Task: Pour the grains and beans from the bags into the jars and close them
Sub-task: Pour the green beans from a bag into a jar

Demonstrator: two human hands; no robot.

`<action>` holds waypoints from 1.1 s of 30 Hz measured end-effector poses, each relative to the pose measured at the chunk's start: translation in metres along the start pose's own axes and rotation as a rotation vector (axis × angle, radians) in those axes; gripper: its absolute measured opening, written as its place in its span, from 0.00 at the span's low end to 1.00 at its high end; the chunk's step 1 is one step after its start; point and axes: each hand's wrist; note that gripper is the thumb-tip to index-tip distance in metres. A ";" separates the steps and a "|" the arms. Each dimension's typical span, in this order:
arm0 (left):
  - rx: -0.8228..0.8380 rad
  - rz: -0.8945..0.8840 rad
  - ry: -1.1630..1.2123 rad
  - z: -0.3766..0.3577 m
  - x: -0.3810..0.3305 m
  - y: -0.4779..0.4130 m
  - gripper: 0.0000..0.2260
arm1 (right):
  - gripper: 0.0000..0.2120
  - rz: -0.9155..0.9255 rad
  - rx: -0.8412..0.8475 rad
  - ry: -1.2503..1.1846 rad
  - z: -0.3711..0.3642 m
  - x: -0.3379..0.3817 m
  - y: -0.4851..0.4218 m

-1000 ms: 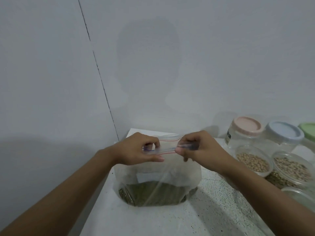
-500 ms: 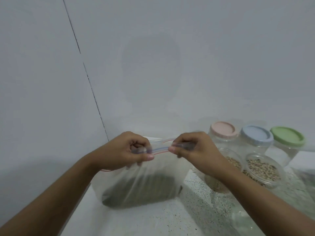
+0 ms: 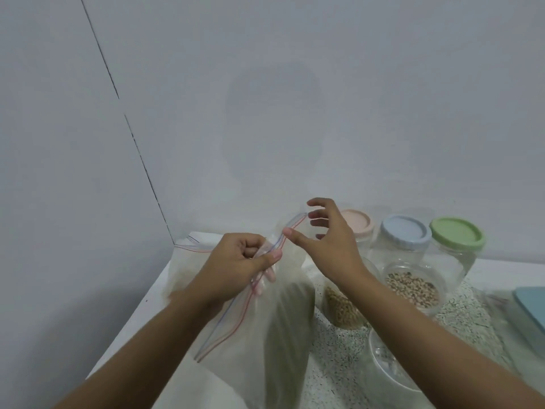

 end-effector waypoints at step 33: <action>0.139 0.161 0.127 -0.051 0.032 0.005 0.14 | 0.12 -0.103 0.245 0.120 0.029 -0.021 0.051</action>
Point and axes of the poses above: each hand's wrist, its own y-axis away from the middle knuckle, its own z-axis out of the back of the hand, x = y × z, and after that the axes turned 5 degrees about -y, right-handed
